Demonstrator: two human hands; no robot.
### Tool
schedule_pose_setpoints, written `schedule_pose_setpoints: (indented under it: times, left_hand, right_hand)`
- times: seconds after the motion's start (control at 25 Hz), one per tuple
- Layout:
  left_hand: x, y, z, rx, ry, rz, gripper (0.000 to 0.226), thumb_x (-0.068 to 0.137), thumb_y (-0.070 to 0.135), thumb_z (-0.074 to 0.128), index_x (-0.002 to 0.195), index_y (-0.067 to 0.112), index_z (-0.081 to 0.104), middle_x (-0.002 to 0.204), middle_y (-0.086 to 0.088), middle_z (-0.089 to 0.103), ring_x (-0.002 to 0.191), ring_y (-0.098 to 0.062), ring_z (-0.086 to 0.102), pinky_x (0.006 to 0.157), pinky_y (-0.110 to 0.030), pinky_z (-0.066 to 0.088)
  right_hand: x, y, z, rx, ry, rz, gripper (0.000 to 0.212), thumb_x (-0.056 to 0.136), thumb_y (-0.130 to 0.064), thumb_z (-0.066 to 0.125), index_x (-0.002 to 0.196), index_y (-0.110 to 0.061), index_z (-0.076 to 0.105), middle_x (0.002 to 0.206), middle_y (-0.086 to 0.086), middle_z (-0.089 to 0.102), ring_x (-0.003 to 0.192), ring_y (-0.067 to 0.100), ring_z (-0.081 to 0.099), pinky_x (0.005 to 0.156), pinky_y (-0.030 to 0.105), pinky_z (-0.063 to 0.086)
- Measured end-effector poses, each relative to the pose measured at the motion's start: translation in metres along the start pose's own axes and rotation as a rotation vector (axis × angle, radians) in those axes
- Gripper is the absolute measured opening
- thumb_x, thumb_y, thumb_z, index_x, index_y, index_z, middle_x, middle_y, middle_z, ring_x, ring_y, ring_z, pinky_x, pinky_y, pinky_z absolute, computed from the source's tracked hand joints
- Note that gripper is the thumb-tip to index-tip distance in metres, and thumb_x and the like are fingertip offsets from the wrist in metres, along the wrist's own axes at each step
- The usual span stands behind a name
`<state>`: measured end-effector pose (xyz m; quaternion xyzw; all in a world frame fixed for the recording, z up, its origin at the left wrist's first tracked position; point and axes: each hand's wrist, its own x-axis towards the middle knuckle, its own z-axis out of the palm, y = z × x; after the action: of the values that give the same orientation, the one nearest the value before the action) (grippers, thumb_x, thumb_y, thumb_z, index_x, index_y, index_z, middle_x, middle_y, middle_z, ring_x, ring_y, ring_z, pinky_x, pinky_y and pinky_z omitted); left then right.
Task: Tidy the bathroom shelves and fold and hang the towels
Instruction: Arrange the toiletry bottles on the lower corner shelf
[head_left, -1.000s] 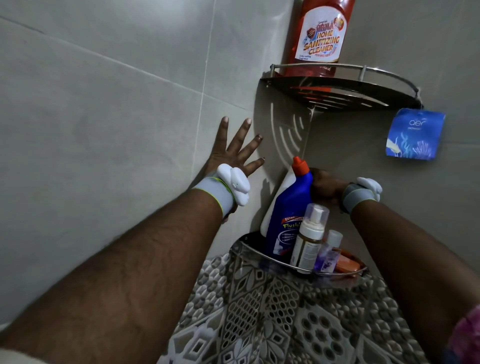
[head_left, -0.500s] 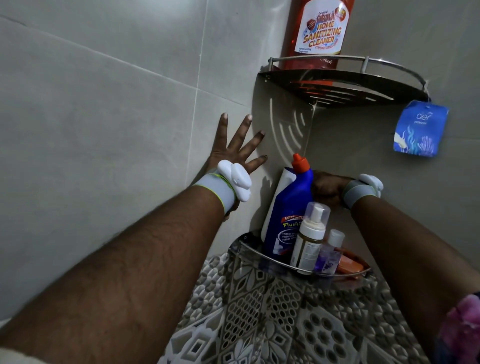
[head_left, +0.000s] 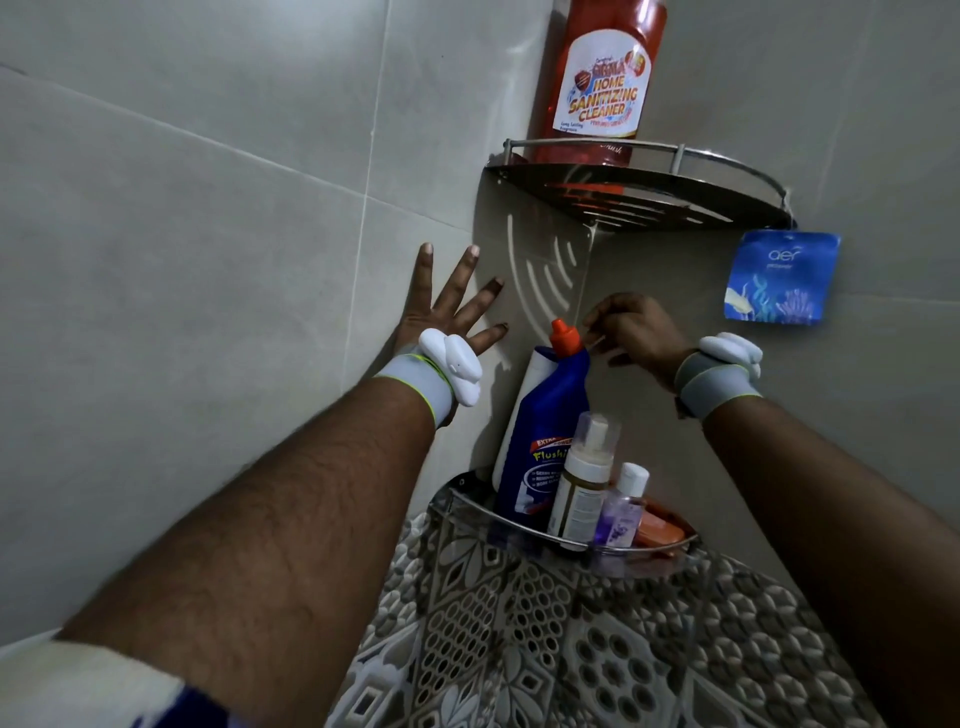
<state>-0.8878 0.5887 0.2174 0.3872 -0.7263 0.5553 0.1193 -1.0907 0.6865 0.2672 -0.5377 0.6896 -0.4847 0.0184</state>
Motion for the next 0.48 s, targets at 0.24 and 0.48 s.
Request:
schedule_pose_setpoints:
  times: [0.24,0.48]
  left_hand:
    - [0.001,-0.001,0.001,-0.006,0.013,-0.018,0.084,0.084,0.058,0.037,0.15,0.038,-0.009,0.157,-0.013,-0.024,0.133,-0.056,-0.029,0.086,-0.083,-0.021]
    - [0.0,-0.001,0.0,0.008,0.021,-0.009,0.08,0.086,0.059,0.032,0.151,0.036,-0.009,0.157,-0.014,-0.023,0.134,-0.056,-0.028,0.086,-0.083,-0.021]
  right_hand:
    - [-0.027,-0.008,0.006,-0.251,-0.352,0.226,0.042,0.088,-0.041,0.062,0.12,-0.018,0.049,0.111,0.008,0.061,0.097,0.024,0.063,0.079,0.038,0.053]
    - [-0.033,-0.009,0.017,-0.279,-0.231,0.124,0.042,0.093,-0.033,0.057,0.13,-0.016,0.045,0.119,0.012,0.059,0.09,0.024,0.065,0.077,0.045,0.058]
